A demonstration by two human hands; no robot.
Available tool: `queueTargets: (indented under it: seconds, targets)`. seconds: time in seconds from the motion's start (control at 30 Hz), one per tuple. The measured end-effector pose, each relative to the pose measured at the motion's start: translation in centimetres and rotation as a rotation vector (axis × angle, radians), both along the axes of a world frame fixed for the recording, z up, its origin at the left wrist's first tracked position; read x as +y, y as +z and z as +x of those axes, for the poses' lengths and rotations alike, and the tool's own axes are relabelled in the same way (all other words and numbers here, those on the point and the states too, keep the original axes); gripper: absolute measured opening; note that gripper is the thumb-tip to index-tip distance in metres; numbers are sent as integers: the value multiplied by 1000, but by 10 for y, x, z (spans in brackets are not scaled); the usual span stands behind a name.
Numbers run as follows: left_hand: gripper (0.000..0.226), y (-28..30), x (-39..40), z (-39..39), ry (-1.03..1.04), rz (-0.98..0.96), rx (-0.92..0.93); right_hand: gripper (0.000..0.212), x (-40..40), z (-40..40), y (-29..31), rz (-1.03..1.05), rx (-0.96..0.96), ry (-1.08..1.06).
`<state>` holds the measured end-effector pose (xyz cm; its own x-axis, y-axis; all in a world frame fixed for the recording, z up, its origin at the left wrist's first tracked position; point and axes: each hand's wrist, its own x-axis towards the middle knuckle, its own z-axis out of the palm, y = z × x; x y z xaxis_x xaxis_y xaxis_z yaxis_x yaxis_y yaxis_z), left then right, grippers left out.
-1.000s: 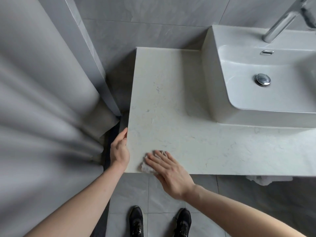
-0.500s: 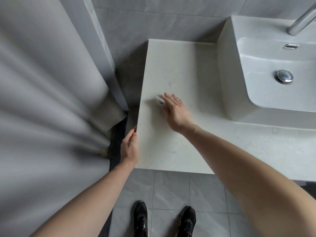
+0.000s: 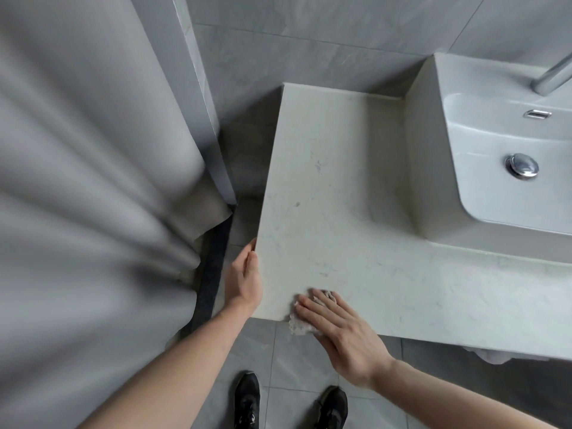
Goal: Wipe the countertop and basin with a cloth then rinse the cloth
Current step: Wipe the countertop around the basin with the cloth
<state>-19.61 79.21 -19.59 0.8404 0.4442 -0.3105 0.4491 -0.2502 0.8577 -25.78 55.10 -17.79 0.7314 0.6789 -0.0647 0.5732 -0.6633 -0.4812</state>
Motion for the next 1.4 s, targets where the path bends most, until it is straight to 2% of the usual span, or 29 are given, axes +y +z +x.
queueTargets:
  seconds: [0.07,0.23,0.33,0.4,0.53,0.63,0.8,0.9,1.0,1.1,1.23,1.4]
  targets:
    - [42,2,-1,0,-24,63,-9,50,6,30,2,70,22,-61]
    - [40,6,-5,1,-88,230,57,44,49,163,20,176,10,-402]
    - [41,4,-7,-1,-145,291,53,47,77,229,15,90,-5,-455]
    - [43,2,-7,1,-155,327,61,50,93,245,5,-2,-1,-418]
    - [49,2,-6,0,-161,346,36,53,95,213,-13,-47,-93,-208]
    - [57,4,-6,-2,-104,324,-5,54,70,164,-10,-39,-80,-67]
    - [57,11,-3,-4,39,121,-52,63,31,64,2,-36,-1,61]
    - [55,10,0,-6,78,-44,-46,56,20,26,2,-32,15,102]
    - [51,7,9,-5,71,-142,-28,54,23,38,1,5,22,85]
    - [51,2,25,-8,46,-187,25,51,50,87,6,78,33,-82]
    - [41,-9,38,-16,74,-302,77,51,101,133,4,5,26,-191]
    - [40,-6,49,-12,72,-268,77,57,102,61,-7,35,-33,-45]
